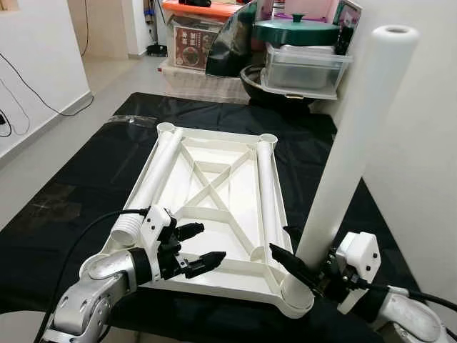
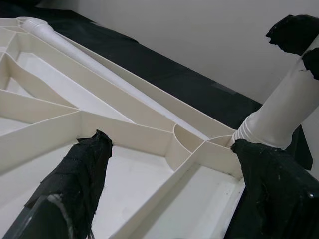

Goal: Building children table

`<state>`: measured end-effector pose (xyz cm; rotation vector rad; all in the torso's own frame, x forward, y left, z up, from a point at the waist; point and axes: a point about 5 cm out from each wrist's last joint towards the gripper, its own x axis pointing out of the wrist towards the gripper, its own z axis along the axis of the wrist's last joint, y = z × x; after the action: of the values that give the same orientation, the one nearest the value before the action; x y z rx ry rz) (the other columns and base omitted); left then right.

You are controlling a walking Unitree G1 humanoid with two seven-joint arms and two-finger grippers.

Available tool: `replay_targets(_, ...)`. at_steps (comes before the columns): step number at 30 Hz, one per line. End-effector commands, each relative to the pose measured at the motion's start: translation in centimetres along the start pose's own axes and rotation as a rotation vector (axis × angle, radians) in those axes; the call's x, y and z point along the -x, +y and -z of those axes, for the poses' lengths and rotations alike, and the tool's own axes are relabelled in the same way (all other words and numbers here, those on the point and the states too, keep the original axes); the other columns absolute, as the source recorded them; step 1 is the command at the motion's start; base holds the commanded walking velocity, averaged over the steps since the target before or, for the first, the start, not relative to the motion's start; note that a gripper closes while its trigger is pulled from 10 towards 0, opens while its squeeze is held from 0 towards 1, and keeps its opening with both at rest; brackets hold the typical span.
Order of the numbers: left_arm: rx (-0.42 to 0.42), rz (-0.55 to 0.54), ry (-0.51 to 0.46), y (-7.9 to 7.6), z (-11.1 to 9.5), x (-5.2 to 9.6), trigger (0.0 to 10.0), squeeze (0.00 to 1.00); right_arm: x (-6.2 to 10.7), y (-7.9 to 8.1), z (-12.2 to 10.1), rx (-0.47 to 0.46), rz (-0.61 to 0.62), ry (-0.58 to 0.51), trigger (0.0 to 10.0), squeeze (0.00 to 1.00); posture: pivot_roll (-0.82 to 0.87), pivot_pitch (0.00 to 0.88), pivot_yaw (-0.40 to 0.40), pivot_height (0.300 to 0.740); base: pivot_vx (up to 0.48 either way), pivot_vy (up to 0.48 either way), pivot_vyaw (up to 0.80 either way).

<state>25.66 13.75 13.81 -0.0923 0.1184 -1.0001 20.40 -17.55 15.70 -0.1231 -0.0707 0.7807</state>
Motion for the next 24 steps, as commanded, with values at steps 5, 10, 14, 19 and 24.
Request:
replay_targets(5,0.014,-0.011,0.011,-0.1,0.7,-0.1,10.0,0.00,0.3,0.6,1.9,-0.068,0.001,0.064,0.0,0.00,0.13,0.000,-0.114,0.740,0.000,0.000,0.00)
replay_targets(10,0.016,-0.012,0.010,0.1,0.7,-0.2,10.0,0.00,0.3,1.2,2.2,-0.130,0.054,0.035,0.0,0.00,0.12,0.000,-0.105,0.740,0.000,0.000,0.00)
replay_targets(14,0.011,-0.016,0.008,0.3,0.6,-0.4,10.0,0.00,0.1,1.0,2.8,-0.197,0.217,0.026,0.0,0.00,0.12,0.000,-0.102,0.740,0.000,0.000,0.00)
replay_targets(19,0.009,-0.019,0.006,0.4,0.6,-0.5,10.0,0.00,-0.2,0.5,3.7,-0.255,0.409,0.033,0.0,0.00,0.11,0.000,-0.098,0.740,0.000,0.000,0.00)
replay_targets(24,-0.001,-0.028,0.004,0.5,0.6,-0.6,10.0,0.00,0.4,-1.2,6.0,-0.262,0.722,0.165,0.0,0.00,0.11,0.000,-0.089,0.740,0.000,0.000,0.00)
